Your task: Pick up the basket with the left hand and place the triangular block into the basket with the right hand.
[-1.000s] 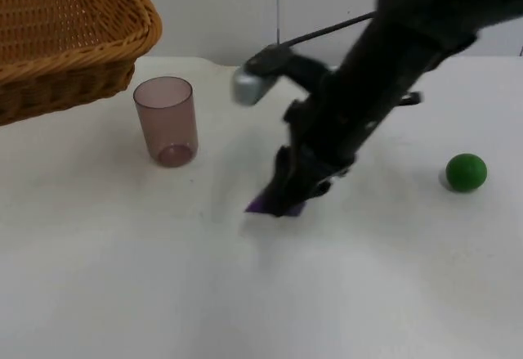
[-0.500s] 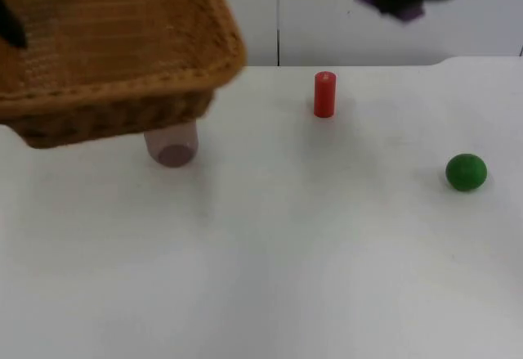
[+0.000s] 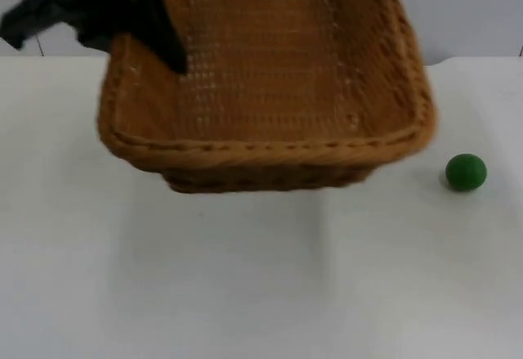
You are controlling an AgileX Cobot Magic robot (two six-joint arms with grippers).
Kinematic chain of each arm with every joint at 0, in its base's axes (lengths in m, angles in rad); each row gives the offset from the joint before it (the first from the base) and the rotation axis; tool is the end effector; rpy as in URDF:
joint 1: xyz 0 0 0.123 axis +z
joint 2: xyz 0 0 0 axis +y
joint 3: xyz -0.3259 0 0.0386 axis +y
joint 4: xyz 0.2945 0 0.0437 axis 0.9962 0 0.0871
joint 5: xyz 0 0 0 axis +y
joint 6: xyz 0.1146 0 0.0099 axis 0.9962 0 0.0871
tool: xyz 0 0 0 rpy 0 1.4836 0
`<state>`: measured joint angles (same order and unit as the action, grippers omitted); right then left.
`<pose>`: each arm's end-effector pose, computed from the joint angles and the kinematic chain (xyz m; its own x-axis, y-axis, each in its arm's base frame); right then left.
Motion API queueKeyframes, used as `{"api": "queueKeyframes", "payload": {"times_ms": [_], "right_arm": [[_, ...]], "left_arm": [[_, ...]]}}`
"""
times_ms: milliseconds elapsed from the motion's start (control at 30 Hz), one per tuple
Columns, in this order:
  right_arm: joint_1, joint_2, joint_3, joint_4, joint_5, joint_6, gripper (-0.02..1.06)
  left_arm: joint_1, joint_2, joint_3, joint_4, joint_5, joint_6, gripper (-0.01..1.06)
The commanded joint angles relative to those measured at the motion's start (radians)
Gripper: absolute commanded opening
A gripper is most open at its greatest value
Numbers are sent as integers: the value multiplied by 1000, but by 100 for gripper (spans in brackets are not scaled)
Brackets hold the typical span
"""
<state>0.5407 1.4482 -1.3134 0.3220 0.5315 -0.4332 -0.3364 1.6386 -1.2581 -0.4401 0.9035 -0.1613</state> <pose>0.3270 0.2179 0.3948 -0.3521 -0.3871 -0.8522 -0.6866 0.7256 -0.0459 0.3598 -0.1666 0.2779 -0.9666 -0.0916 -0.2394 0.0275 0.8915 -0.4522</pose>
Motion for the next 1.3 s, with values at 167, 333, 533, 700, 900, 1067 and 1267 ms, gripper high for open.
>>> {"api": "queueKeyframes", "payload": {"times_ms": [167,333,533,700,900,1067,1267], "right_arm": [[54,46,6,-29,-22,24,0],[54,108,6,-35,-13,10,0],[66,190,6,-87,-6,2,0],[100,223,6,-115,-5,5,0],[100,225,6,-134,-12,32,13],[100,225,6,-141,-6,35,46],[100,221,6,-141,-4,35,105]], "left_arm": [[-26,59,-3,-175,-40,-2,0],[-26,73,-3,-170,-48,-2,0],[-26,75,-3,-166,-49,-4,0],[-26,75,-3,-149,-49,-4,0],[-26,75,-3,-136,-46,-4,0],[-26,75,-3,-136,-46,-4,0],[-26,75,-3,-132,-46,-4,0]]}}
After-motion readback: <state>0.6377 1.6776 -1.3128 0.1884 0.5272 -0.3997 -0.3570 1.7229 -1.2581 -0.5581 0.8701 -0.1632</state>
